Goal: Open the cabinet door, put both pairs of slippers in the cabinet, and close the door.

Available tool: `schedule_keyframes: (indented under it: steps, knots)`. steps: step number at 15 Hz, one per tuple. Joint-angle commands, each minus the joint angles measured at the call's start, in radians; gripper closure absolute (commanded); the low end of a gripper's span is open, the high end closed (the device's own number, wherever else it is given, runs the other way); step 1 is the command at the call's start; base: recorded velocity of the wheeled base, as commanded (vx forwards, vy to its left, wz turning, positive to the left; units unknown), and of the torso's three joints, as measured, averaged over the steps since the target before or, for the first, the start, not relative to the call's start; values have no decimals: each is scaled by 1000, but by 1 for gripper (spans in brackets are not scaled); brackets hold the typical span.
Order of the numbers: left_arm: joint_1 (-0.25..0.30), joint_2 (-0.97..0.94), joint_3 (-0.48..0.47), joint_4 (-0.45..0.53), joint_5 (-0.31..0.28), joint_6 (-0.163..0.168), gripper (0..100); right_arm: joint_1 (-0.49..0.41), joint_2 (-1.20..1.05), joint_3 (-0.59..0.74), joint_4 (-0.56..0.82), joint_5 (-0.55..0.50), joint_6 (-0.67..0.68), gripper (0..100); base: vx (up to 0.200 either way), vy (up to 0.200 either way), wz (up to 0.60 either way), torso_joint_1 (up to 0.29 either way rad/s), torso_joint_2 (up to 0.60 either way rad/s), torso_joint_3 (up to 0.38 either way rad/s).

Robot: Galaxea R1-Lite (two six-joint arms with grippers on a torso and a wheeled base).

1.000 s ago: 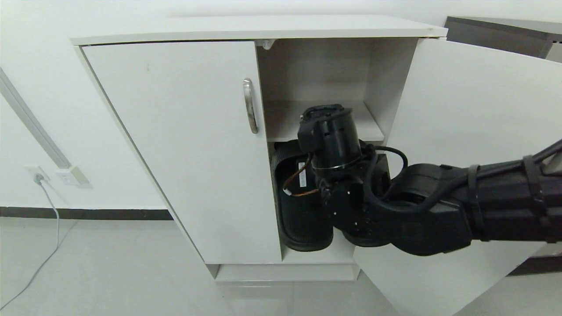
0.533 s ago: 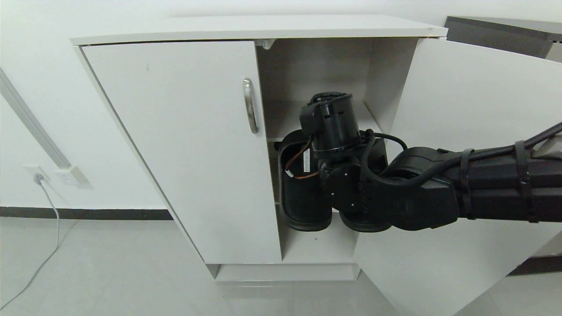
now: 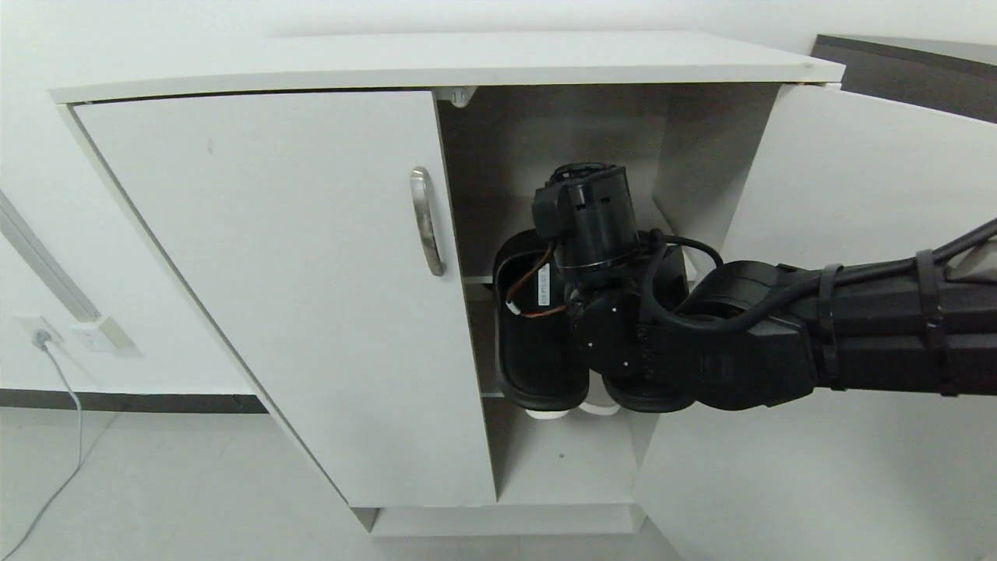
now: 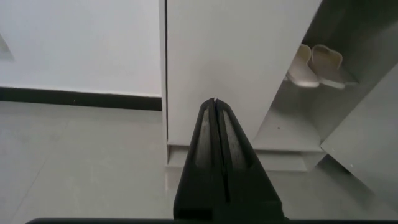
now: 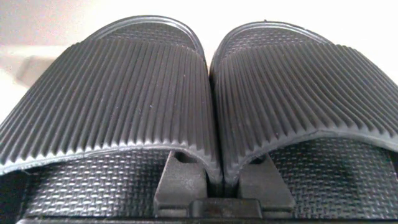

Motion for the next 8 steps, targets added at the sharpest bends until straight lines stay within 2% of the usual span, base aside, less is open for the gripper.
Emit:
schedule_keyframes:
  steps: [1,4,8]
  knots:
    - [0,0,0,0,1,-1,100,-1,-5,0,-1,0,0,100,200,0,0,2,2,2]
    - [0,0,0,0,1,-1,100,-1,-5,0,3,0,-5,100,200,0,0,4,2,6]
    - [0,0,0,0,1,-2,100,-5,-5,6,4,9,-23,100,0,0,0,0,0,0]
